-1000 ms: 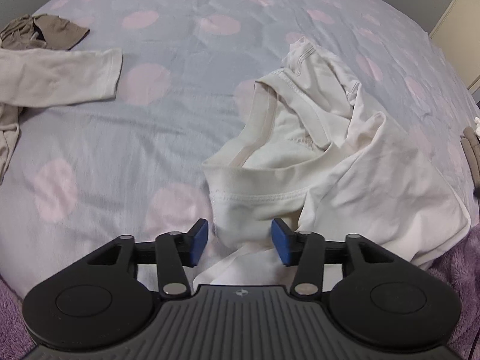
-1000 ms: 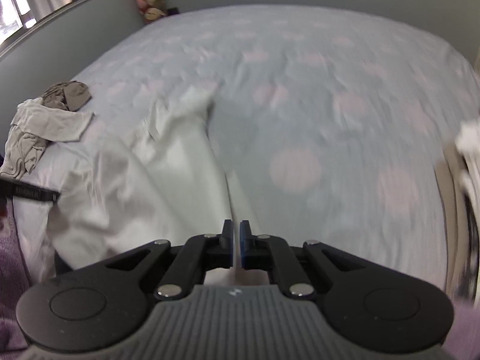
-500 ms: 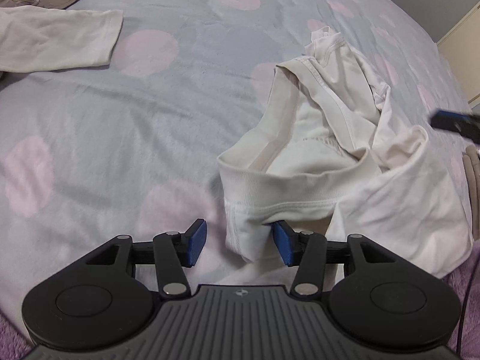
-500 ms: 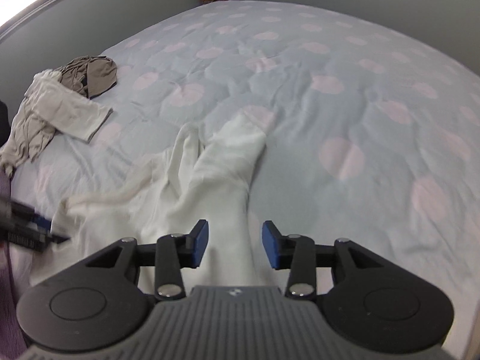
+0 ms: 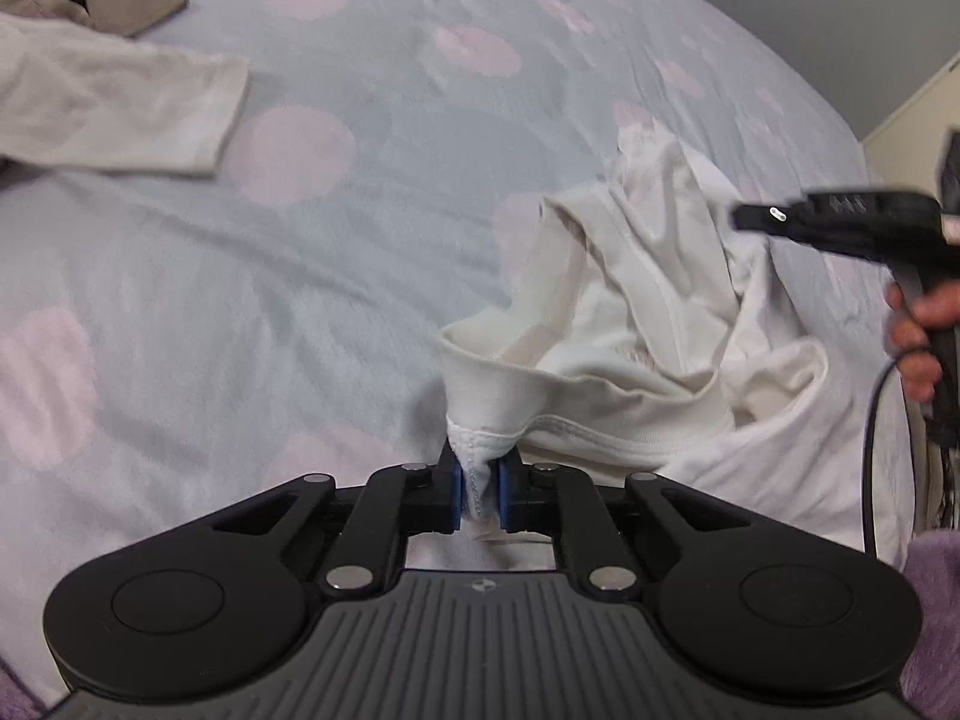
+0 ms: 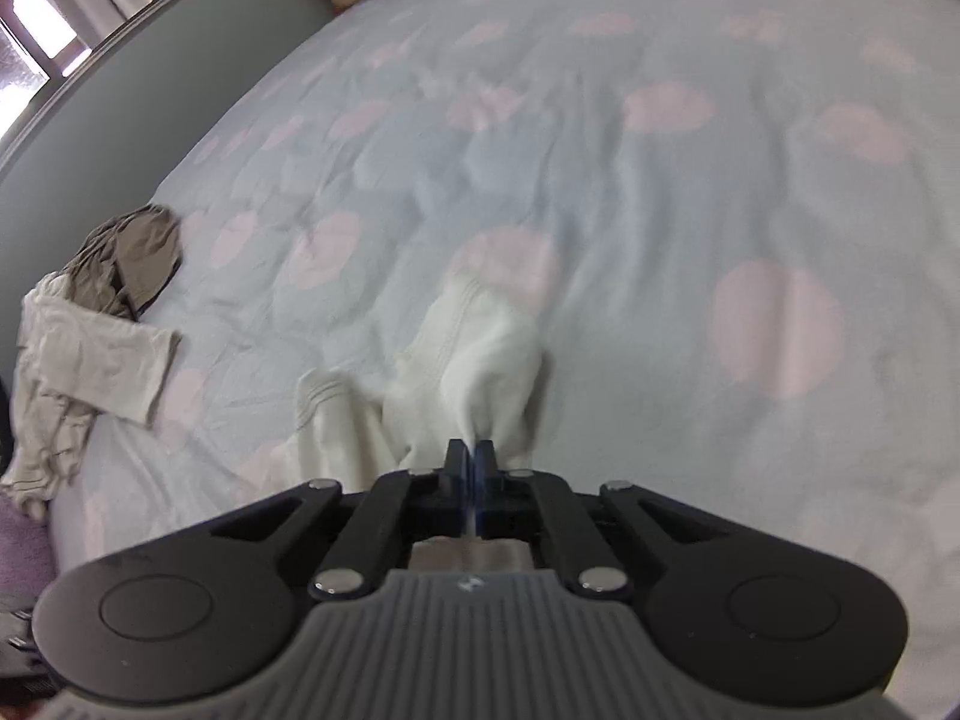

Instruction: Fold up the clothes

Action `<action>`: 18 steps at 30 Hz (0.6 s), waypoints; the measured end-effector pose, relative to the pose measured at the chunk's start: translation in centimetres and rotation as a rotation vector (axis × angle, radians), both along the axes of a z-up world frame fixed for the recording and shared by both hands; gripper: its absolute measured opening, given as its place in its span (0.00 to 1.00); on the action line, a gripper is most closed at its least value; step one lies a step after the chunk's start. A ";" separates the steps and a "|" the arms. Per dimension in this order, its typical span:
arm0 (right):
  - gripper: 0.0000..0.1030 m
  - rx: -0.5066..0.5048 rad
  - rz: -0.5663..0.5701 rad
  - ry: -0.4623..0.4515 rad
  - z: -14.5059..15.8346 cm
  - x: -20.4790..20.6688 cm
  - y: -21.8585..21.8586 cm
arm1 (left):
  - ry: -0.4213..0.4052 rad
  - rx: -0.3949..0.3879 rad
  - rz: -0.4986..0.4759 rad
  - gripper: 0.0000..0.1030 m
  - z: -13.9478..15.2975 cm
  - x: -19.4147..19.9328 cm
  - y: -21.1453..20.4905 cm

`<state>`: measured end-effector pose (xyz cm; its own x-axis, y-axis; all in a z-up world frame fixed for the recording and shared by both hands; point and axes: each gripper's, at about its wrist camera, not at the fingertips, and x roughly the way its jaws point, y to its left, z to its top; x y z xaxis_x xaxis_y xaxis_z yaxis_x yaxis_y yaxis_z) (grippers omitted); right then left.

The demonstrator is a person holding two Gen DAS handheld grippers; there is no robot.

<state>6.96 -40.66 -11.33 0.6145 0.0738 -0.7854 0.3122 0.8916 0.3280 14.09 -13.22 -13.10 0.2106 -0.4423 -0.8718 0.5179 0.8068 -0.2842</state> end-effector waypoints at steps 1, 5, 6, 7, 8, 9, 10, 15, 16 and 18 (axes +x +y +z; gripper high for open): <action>0.02 -0.033 -0.012 -0.018 1.0 -0.7 -0.2 | -0.031 0.002 0.002 0.08 1.0 0.2 0.0; 0.02 -0.172 -0.060 -0.086 5.7 -3.7 -1.3 | -0.154 0.012 0.008 0.07 5.1 1.1 0.1; 0.02 -0.202 -0.072 -0.099 7.0 -4.5 -1.7 | -0.185 0.015 0.010 0.06 6.1 1.3 0.1; 0.02 -0.222 -0.083 -0.112 8.1 -5.5 -2.0 | -0.216 0.017 0.011 0.06 7.1 1.5 0.1; 0.02 -0.240 -0.094 -0.124 9.3 -6.5 -2.4 | -0.247 0.020 0.013 0.06 8.1 1.7 0.1; 0.02 -0.253 -0.100 -0.130 10.2 -7.7 -2.7 | -0.278 0.022 0.014 0.06 9.1 1.9 0.1; 0.02 -0.274 -0.108 -0.131 11.0 -8.9 -2.8 | -0.309 0.024 0.016 0.06 10.1 2.1 0.1; 0.02 -0.304 -0.134 -0.042 10.0 -15.1 -3.4 | -0.312 0.054 -0.034 0.06 10.3 2.2 -0.4; 0.02 -0.287 -0.139 -0.014 9.1 -16.3 -3.4 | -0.300 0.064 -0.053 0.06 9.5 1.9 -0.7; 0.02 -0.255 -0.151 0.051 6.6 -18.4 -3.1 | -0.282 0.089 -0.102 0.06 7.6 0.5 -1.3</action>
